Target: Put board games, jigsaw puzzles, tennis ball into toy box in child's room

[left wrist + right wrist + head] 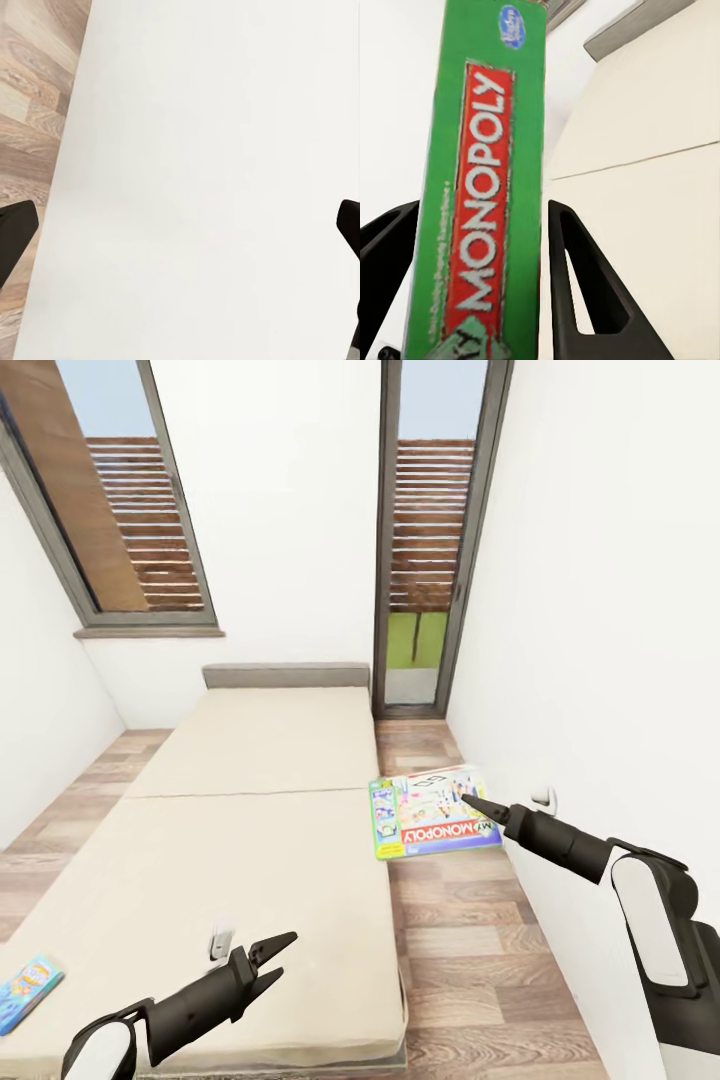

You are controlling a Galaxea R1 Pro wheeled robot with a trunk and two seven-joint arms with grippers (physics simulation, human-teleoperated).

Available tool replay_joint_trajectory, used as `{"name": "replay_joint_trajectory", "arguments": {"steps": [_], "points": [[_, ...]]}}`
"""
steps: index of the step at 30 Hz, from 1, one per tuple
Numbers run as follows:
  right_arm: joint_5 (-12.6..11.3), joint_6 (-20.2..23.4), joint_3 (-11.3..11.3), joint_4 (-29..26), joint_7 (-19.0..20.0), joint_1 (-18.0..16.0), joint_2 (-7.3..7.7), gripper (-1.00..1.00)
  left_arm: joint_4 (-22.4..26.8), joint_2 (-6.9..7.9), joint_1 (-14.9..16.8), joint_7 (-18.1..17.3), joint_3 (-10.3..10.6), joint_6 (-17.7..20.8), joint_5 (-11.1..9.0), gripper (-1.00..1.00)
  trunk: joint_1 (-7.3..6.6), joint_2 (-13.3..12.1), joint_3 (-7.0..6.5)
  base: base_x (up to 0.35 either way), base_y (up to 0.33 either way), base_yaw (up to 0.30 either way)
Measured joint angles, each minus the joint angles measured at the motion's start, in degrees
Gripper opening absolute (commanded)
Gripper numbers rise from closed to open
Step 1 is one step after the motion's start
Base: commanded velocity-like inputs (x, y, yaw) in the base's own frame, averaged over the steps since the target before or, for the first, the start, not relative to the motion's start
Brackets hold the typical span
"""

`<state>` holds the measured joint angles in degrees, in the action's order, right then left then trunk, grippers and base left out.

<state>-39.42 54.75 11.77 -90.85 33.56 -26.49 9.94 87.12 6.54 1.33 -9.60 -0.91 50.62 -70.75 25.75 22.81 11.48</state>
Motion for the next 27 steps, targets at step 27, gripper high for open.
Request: {"name": "replay_joint_trajectory", "arguments": {"steps": [27], "points": [[0.3,-0.1,-0.2,-0.1,-0.1,0.1,-0.01,-1.00,0.0,-0.25,0.0,0.1,0.1,0.0,1.9,1.00,0.00,0.0,0.00,0.000,0.000,0.291]]}}
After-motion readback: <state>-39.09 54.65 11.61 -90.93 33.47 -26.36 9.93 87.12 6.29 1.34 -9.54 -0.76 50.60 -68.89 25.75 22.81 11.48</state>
